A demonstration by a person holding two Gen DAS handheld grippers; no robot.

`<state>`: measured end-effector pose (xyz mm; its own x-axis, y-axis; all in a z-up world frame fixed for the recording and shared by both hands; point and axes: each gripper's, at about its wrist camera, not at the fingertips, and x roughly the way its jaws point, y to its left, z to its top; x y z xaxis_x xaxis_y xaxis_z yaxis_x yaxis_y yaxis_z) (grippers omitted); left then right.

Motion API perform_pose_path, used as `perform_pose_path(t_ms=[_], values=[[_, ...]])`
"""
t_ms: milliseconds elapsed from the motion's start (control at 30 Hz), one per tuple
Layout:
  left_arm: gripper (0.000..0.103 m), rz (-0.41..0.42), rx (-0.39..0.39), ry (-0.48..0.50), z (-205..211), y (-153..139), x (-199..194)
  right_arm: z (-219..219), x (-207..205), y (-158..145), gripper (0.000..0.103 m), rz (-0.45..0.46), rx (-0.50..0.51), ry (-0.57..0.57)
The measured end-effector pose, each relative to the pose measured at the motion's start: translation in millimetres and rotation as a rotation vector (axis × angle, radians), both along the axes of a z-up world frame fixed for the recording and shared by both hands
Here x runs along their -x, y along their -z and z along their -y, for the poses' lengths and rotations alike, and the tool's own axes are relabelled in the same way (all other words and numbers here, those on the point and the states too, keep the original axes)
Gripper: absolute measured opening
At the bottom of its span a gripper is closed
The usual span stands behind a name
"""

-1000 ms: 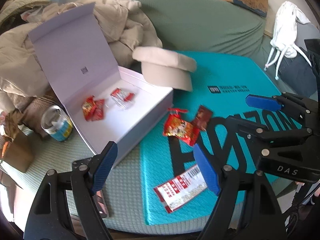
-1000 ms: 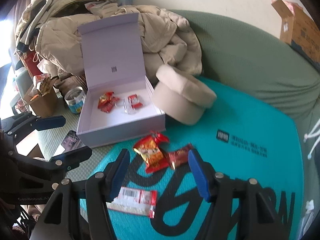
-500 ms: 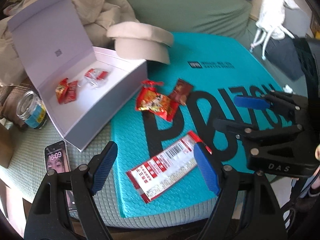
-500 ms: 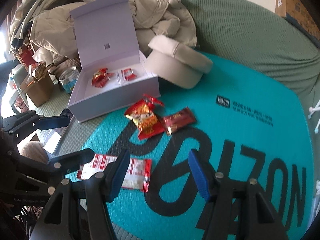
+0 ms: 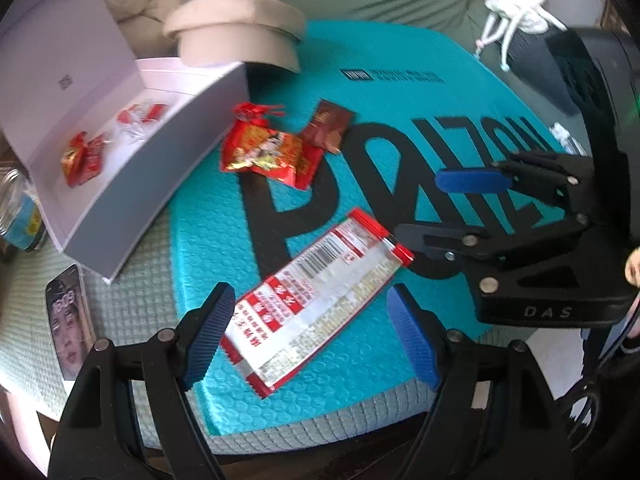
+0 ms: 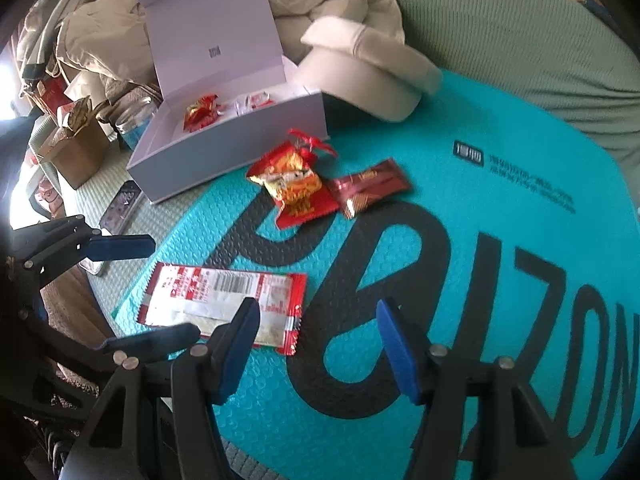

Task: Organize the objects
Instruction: 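Lower the left tool onto the long white-red packet while the right tool nears the brown Kiss packet, then grasp the long white-red packet with the left tool while the right tool grasps the brown Kiss packet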

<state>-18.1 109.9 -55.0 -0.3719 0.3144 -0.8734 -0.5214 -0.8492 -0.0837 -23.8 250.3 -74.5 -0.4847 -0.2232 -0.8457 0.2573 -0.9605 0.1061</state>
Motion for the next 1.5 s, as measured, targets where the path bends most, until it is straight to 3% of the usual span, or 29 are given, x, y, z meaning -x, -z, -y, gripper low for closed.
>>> perform_pose_path(t_ms=[200,333,433,700,900,1067,1333,1500], values=[[0.078,0.046,0.040,0.069,-13.3,16.2,3.8,-5.2,8.0,10.7,0.062,0.019,0.008,-0.004],[0.079,0.021,0.090,0.058,-16.3,23.2,9.8,-6.8,17.8,13.7,0.062,0.014,-0.005,-0.001],[0.081,0.048,0.072,0.047,-12.8,28.5,17.5,-5.9,26.0,16.1,0.062,0.013,-0.021,0.001],[0.082,0.033,0.032,-0.065,12.6,30.8,40.4,-1.1,56.1,21.6,0.062,0.029,0.017,0.049],[0.082,0.029,0.007,-0.146,29.8,30.8,53.7,-4.4,75.7,15.0,0.062,-0.027,0.064,0.151],[0.082,0.079,-0.015,-0.244,44.3,36.5,72.4,-2.5,96.8,17.1,0.062,-0.044,0.030,0.232],[0.076,0.065,-0.014,-0.259,45.8,36.9,78.1,0.9,127.6,28.1,0.062,-0.021,0.002,0.295],[0.072,0.045,-0.008,-0.258,48.2,36.3,76.0,12.1,133.8,34.2,0.063,-0.038,-0.101,0.279]])
